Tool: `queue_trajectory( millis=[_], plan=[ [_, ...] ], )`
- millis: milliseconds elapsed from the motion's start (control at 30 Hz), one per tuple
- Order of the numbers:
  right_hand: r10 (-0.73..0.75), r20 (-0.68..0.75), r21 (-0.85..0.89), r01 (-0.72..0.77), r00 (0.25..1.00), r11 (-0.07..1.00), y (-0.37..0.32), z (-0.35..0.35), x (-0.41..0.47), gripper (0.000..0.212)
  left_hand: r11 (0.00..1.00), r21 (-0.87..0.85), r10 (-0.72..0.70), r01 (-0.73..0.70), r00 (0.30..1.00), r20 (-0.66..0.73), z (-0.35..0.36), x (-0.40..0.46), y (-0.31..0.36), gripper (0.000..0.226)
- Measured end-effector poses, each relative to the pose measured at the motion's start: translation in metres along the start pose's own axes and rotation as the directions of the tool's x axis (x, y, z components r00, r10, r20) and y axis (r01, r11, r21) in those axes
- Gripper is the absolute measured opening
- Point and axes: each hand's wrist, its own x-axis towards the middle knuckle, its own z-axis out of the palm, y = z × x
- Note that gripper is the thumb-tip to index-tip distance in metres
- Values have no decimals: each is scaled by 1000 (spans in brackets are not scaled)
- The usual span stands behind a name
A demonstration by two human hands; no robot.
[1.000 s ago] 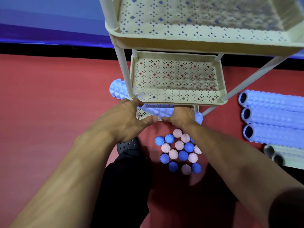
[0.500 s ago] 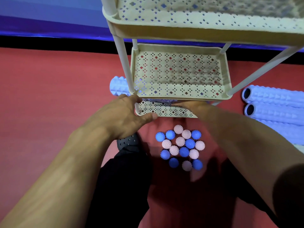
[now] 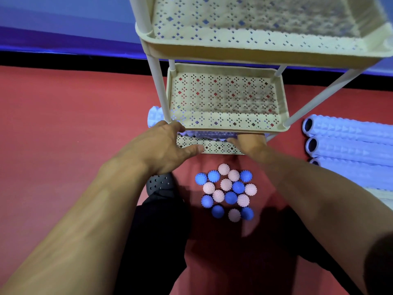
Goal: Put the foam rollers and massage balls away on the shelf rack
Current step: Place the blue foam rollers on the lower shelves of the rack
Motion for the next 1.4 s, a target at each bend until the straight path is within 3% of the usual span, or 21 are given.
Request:
queue_trajectory(
  millis=[100,233,433,600,867,1200,1267,1400],
  plan=[
    [-81,-3,-44,81,997,996,4,-9,-30,56,1000,9,18,-17,1000,-19,-2,-5,11,73],
    [-326,-26,-79,323,945,943,33,-21,-66,69,998,49,47,-45,999,-26,7,-16,36,78],
    [-446,62,-207,449,893,869,125,-45,-115,66,978,91,190,-187,982,-17,32,-25,111,79],
    [-263,131,-250,289,956,924,228,-76,-133,66,938,24,345,-345,939,6,61,-14,187,73],
    [-31,221,-103,55,975,993,369,-67,-108,77,914,104,389,-393,920,52,89,24,248,72],
    [73,294,9,-79,953,997,437,5,-55,80,901,176,387,-397,918,93,124,76,286,70],
    [45,252,46,-58,967,997,440,15,-46,73,907,174,373,-384,923,94,131,84,293,69],
    [-9,25,106,6,1000,994,440,9,-17,72,916,166,359,-365,931,71,143,95,302,72]
  ],
)
